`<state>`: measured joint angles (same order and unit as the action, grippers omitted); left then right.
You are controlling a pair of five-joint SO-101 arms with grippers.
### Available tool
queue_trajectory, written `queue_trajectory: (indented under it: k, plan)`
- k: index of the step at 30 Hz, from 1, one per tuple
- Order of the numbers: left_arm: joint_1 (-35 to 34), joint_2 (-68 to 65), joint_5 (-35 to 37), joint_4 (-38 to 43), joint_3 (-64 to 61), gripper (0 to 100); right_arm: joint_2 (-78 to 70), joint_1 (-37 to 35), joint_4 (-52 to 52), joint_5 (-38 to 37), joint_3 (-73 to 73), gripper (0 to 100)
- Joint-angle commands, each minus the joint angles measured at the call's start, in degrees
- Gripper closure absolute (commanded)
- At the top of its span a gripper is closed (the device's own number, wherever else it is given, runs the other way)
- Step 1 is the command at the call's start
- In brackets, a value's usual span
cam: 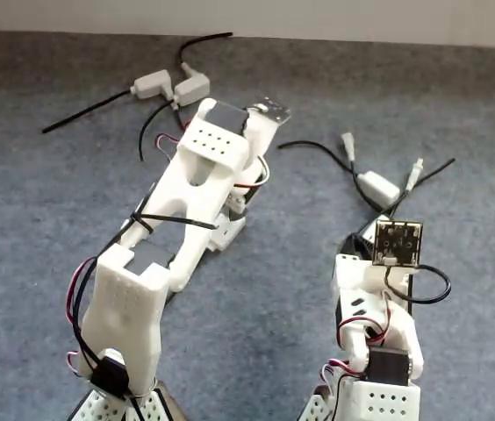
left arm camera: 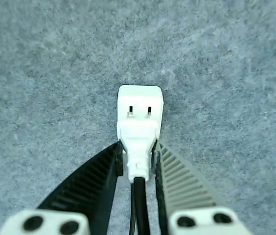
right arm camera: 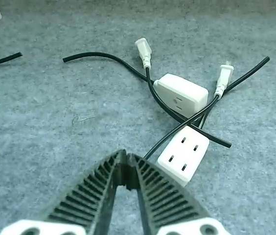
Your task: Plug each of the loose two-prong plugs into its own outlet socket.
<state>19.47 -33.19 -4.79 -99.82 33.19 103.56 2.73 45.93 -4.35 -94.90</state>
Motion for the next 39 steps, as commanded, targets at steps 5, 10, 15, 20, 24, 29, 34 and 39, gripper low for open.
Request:
queue_trajectory:
  k: [5,10,15,20,24,29,34,39]
  plan:
    - [1.0,0.3,-0.5,-0.4,0.4,99,0.8,0.7,-1.4,0.6,-6.1,99.1]
    - [2.6,0.7,-0.5,-0.4,0.4,99,0.8,0.7,-1.4,0.6,-6.1,99.1]
    - [4.4,0.5,-0.5,-0.3,0.6,99,0.8,0.7,-1.4,0.6,-6.1,99.1]
    - [2.7,0.3,-0.5,-0.3,0.4,99,0.8,0.7,-1.4,0.6,-6.1,99.1]
    - [1.0,0.7,-4.1,-0.4,0.4,99,0.8,0.7,-1.4,0.5,-6.1,99.1]
    - [0.6,0.3,-4.8,-0.5,0.3,99,0.8,0.7,-1.4,0.5,-6.1,99.1]
    - [0.4,0.2,-5.0,-0.4,0.3,99,0.8,0.7,-1.4,0.5,-6.1,99.1]
    - [0.2,0.2,-8.1,-0.4,0.3,99,0.8,0.7,-1.4,0.4,-6.1,99.1]
